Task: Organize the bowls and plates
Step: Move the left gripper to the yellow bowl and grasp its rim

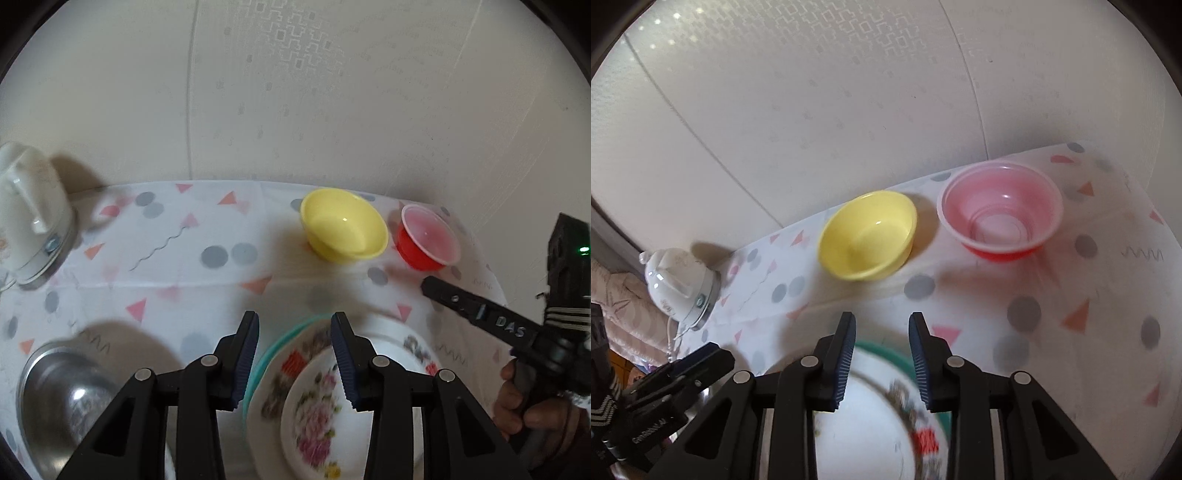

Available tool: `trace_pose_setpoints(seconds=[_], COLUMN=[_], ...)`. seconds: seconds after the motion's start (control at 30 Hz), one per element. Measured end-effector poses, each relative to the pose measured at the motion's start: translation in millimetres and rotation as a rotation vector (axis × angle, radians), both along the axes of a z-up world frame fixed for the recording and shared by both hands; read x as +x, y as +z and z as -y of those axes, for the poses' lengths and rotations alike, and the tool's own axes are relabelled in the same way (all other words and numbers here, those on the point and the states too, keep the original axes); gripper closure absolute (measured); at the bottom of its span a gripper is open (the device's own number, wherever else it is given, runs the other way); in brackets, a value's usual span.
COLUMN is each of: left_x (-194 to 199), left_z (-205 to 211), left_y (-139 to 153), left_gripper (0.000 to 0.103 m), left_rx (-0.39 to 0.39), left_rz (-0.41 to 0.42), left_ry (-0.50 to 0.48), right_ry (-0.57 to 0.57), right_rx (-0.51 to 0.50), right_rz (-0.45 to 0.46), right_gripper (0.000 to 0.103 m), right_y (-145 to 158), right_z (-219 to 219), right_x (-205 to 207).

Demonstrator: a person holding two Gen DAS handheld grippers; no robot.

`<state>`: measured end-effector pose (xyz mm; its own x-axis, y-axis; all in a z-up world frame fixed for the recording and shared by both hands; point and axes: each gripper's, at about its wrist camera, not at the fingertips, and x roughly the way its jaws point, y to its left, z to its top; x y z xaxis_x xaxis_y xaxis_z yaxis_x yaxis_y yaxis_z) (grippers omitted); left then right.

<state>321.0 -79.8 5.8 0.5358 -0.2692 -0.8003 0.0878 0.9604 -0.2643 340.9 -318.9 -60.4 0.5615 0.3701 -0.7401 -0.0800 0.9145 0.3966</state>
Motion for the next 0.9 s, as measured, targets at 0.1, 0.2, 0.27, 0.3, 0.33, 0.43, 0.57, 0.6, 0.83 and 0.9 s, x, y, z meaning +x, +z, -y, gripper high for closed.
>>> trace_pose_setpoints(seconds=[0.1, 0.2, 0.27, 0.3, 0.33, 0.43, 0.57, 0.6, 0.83, 0.9], left_x=[21, 40, 53, 60, 67, 86, 104, 110, 137, 140], left_z=[0, 3, 6, 7, 9, 10, 15, 16, 30, 33], left_y=[-3, -6, -8, -9, -11, -17, -24, -27, -46, -50], left_gripper=[0.058, 0.058, 0.060, 0.060, 0.060, 0.067, 0.068, 0.068, 0.084, 0.089], left_rx=[-0.048, -0.055, -0.060, -0.062, -0.067, -0.087, -0.084, -0.085, -0.086, -0.080], left_rz=[-0.022, -0.032, -0.032, -0.032, -0.032, -0.053, -0.064, -0.073, -0.119, -0.129], left_ry=[0.012, 0.021, 0.022, 0.021, 0.016, 0.020, 0.020, 0.018, -0.011, -0.013], right_ry=[-0.004, -0.004, -0.013, -0.013, -0.014, -0.026, -0.036, -0.035, -0.027, -0.031], right_rx=[0.012, 0.019, 0.010, 0.020, 0.023, 0.021, 0.033, 0.039, 0.031, 0.028], right_rz=[-0.024, -0.037, -0.045, -0.053, -0.058, -0.074, -0.089, -0.090, -0.081, -0.078], right_gripper=[0.075, 0.075, 0.075, 0.075, 0.076, 0.078, 0.080, 0.081, 0.089, 0.090], right_y=[-7, -12, -15, -18, -19, -25, -30, -32, -34, -34], right_z=[0, -1, -2, -2, -2, -1, 1, 1, -2, -1], right_x=[23, 41, 50, 56, 60, 70, 78, 79, 87, 88])
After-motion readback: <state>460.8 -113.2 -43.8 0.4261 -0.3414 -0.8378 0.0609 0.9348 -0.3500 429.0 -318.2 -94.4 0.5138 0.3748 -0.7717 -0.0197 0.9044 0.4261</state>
